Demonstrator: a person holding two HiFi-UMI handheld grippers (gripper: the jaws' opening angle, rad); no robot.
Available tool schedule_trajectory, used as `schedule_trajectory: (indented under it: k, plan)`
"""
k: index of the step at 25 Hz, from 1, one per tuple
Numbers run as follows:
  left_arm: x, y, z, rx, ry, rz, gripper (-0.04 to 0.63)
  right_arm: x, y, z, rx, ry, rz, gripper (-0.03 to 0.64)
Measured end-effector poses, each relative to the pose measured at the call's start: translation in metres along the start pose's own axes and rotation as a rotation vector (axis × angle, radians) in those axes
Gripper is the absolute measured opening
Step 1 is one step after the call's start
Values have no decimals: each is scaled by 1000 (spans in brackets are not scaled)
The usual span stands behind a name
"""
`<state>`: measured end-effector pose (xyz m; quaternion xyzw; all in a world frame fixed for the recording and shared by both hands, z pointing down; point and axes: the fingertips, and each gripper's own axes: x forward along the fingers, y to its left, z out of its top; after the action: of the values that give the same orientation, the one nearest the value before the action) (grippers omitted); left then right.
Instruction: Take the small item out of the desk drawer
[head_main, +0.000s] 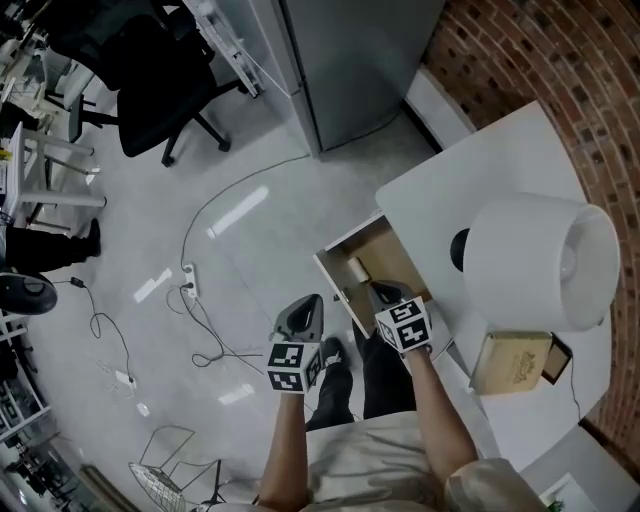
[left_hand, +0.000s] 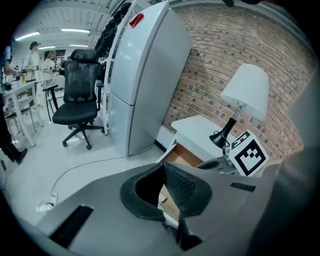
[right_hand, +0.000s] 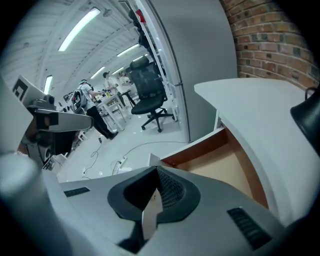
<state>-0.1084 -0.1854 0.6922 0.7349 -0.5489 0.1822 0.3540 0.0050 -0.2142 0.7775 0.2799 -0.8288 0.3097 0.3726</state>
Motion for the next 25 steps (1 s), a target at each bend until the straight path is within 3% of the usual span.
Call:
schedule_trajectory:
  k: [9, 19, 25]
  plan:
    - [48, -2, -28, -19, 57, -16, 17, 58, -33, -33, 39, 40, -3, 26]
    - [103, -8, -61, -32, 65, -37, 17, 102, -58, -70, 35, 95, 31, 29]
    - [120, 9, -82, -25, 84, -24, 17, 138, -64, -86, 36, 131, 57, 53]
